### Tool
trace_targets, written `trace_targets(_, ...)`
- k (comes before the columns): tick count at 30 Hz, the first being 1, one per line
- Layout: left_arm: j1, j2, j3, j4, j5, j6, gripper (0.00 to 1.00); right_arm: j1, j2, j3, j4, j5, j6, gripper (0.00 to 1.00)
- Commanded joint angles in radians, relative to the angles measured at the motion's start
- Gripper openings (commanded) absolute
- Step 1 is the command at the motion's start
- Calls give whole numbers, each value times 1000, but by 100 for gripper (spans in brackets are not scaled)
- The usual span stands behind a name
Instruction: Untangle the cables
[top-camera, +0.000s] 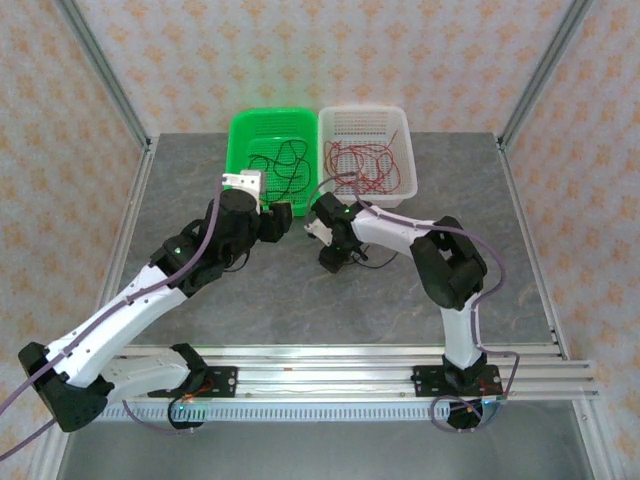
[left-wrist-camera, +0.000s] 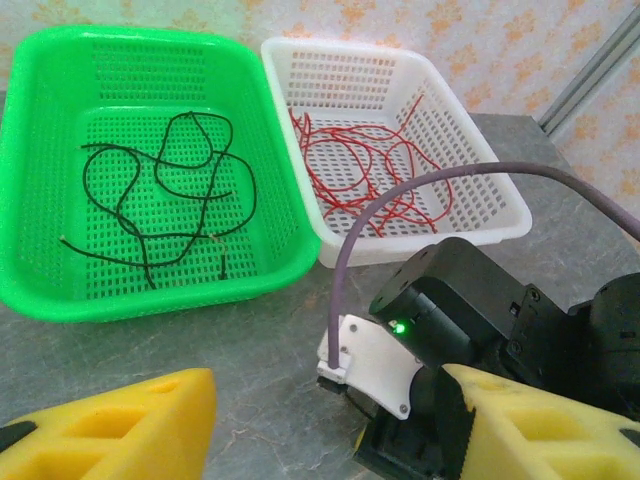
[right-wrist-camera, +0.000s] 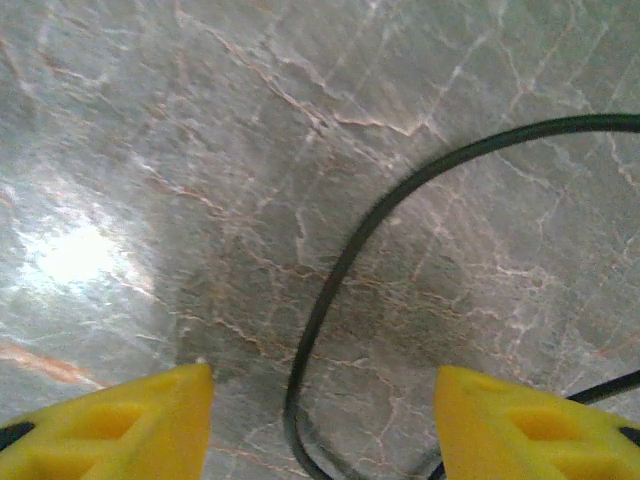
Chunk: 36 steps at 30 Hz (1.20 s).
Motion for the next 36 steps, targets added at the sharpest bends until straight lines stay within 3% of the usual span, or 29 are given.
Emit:
trace_targets(1, -4, -29, -27, -38, -36, -20, 62, 0, 24, -13, -26, -41, -23, 51)
trace_targets(9, -5, -40, -45, -48, -35, -38, 61, 3, 39, -86, 30, -83, 7, 14)
trace_targets(11, -4, -47, -49, -52, -40, -42, 61, 8, 27, -92, 40, -80, 18, 0)
trace_targets(18, -5, -79, -79, -36, -33, -41, 61, 29, -176, -124, 80, -216, 43, 0)
trace_targets(27, -5, -117, -130, 43, 11, -40, 60, -10, -596, -278, 295, -720, 136, 0)
trace_targets(31, -5, -125, -132, 53, 20, -36, 60, -12, -752, -378, 541, -778, 392, 0)
trace_targets(36, -5, -132, -132, 53, 9, -35, 60, -12, -863, -444, 863, -611, 890, 0)
